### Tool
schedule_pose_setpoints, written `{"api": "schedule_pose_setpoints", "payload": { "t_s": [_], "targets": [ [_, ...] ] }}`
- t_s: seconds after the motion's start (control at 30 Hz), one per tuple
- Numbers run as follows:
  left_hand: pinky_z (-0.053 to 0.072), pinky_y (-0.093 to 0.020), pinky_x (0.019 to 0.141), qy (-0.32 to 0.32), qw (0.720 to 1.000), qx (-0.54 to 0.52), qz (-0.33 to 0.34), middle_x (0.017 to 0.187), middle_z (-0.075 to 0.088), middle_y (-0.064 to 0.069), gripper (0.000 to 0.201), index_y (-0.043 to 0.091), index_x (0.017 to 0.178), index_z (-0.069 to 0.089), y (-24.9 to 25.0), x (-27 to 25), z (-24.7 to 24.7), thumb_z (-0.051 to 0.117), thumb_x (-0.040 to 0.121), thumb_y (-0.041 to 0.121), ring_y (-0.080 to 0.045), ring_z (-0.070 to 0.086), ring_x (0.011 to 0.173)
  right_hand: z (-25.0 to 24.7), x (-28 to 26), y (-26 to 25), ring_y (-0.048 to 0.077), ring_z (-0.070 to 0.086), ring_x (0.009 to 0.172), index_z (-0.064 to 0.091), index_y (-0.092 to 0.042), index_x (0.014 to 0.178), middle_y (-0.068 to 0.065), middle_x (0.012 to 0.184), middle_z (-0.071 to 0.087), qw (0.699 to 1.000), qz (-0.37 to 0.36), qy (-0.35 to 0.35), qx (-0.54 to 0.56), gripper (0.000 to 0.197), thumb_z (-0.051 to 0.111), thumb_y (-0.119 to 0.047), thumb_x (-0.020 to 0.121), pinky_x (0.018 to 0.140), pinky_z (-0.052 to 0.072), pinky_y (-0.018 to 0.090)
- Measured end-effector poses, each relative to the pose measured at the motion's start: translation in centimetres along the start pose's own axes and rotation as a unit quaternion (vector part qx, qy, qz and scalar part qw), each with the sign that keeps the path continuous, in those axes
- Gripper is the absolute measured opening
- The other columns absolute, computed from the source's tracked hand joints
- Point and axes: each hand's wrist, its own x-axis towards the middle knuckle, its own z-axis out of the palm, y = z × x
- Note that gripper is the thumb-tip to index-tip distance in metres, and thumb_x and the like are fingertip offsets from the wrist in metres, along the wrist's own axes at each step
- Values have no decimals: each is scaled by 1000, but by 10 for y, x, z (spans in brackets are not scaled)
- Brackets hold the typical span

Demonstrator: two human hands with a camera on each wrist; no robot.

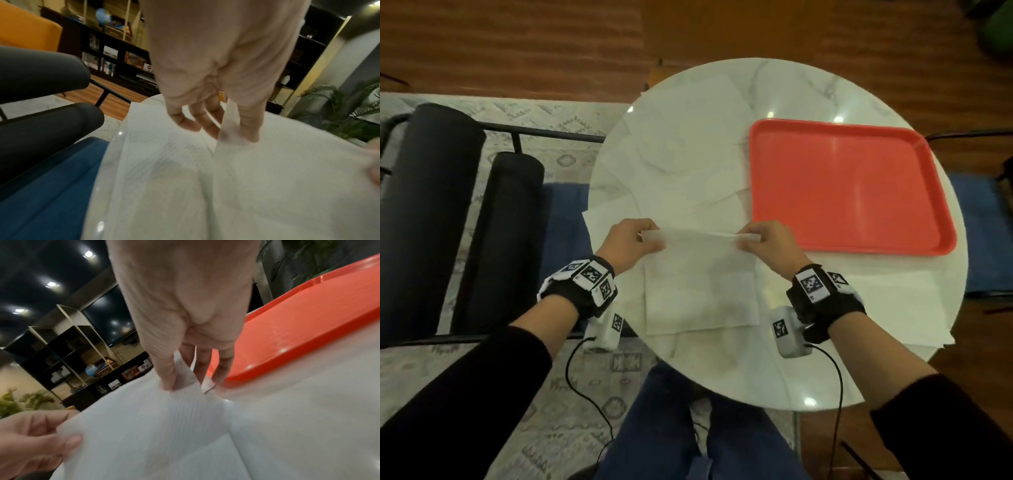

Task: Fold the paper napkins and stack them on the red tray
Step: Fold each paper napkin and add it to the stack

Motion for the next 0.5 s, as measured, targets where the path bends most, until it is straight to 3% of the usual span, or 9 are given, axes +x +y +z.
{"api": "schedule_pose_setpoints", "payload": {
  "t_s": [0.1,0.17,0.2,0.23,0.33,0.43,0.5],
  "targets": [
    [39,-19,70,39,997,-17,67,81,62,7,15,30,76,64,-5,-14,0,73,79,18,-7,52,74,4,-17,4,-3,51,68,74,-14,92,-9,76,62,997,-31,75,11,10,70,-18,83,65,34,13],
    [42,-22,75,41,994,-7,99,81,61,9,17,34,76,64,-13,-27,3,72,79,20,-8,55,77,13,-32,17,8,54,84,75,-22,92,-7,90,65,994,-62,90,-26,11,72,-19,81,80,37,27],
    [44,-27,76,33,993,14,111,81,62,9,8,33,77,67,-18,-35,6,71,79,27,-9,55,77,19,-41,26,13,55,89,75,-27,90,-7,91,66,992,-75,88,-51,13,72,-19,80,83,37,34],
    [45,-31,76,25,991,46,127,80,61,10,5,32,80,69,-24,-42,10,66,78,36,-10,55,76,26,-49,34,16,56,90,75,-31,88,-7,91,66,990,-82,82,-74,15,73,-19,79,83,35,36],
    [45,-38,78,-9,979,129,156,78,57,18,26,36,87,69,-42,-61,25,50,78,51,-7,52,75,42,-67,54,20,55,91,75,-33,85,-9,90,66,987,-71,72,-122,14,69,-22,78,81,25,33],
    [35,-33,84,-57,970,184,149,86,55,19,20,41,95,65,-50,-72,39,54,79,47,-5,50,84,47,-74,66,25,57,91,76,-31,84,-6,92,68,986,-58,65,-139,17,66,-19,76,81,26,36],
    [26,-29,83,-98,958,231,137,97,56,19,26,41,103,63,-49,-77,43,61,80,29,-6,49,92,49,-75,69,26,59,91,77,-30,82,-6,94,69,984,-49,56,-160,24,71,-8,74,82,26,38]
  ]
}}
